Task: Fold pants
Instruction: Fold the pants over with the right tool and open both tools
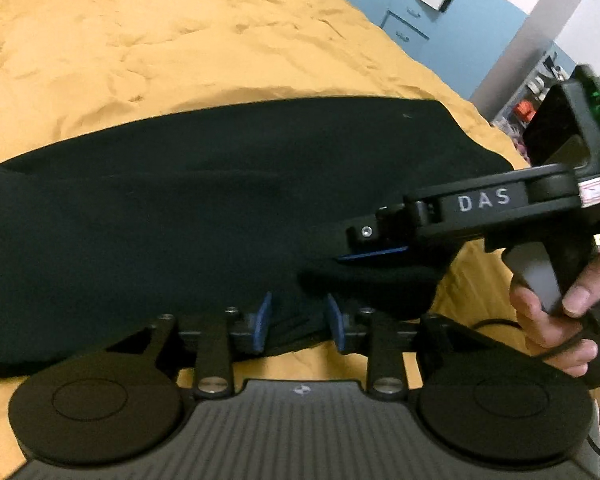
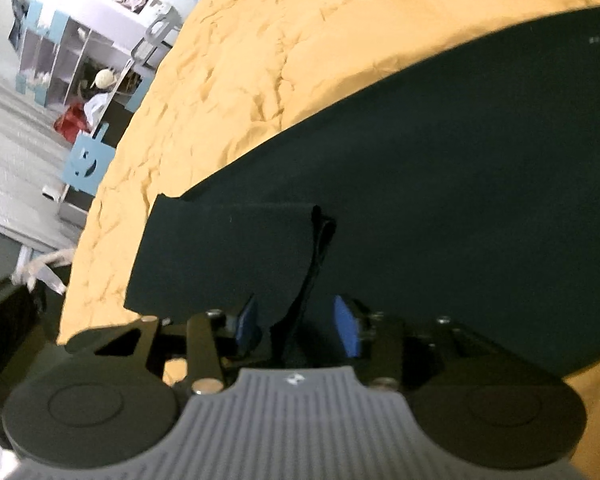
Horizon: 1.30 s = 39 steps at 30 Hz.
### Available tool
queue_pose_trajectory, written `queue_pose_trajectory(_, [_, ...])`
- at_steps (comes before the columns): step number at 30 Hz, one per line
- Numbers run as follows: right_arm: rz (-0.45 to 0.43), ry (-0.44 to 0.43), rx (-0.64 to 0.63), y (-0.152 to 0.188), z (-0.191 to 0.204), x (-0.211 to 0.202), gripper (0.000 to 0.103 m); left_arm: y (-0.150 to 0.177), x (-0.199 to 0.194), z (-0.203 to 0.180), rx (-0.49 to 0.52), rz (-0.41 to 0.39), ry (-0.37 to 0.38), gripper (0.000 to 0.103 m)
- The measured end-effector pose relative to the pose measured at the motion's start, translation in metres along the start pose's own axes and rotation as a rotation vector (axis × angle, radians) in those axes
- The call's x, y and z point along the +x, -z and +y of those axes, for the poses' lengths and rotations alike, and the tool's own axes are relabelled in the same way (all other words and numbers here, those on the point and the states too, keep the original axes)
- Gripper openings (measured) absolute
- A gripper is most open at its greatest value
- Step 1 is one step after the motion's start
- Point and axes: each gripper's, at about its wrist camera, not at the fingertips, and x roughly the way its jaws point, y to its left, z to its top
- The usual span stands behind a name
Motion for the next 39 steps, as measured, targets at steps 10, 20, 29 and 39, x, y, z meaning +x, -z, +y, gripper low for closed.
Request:
queue_pose_trajectory(10, [0.034, -0.046, 0.095, -0.004, -0.007, 0.038, 0.040, 0.001, -0.040, 0.040, -0.081, -0.099, -0.143, 0.035])
queue_pose_trajectory(20, [-0.061, -0.062, -0.100, -0.023, 0.053, 0.007, 0.000, 0.019, -0.099, 0.070, -0.228, -0.251, -0.358, 0.035])
queue_pose_trajectory(29, [-0.123, -0.028, -0.344, -0.115, 0.146, -0.106, 0.000, 0.022, -0.137, 0.086, -0.300, -0.304, -0.482, 0.035])
queue_pose_trajectory(39, [-0.134, 0.179, -0.289, -0.179, 0.065, -0.213, 0.000, -0.005, -0.100, 0.076, -0.266, -0.308, -0.452, 0.034])
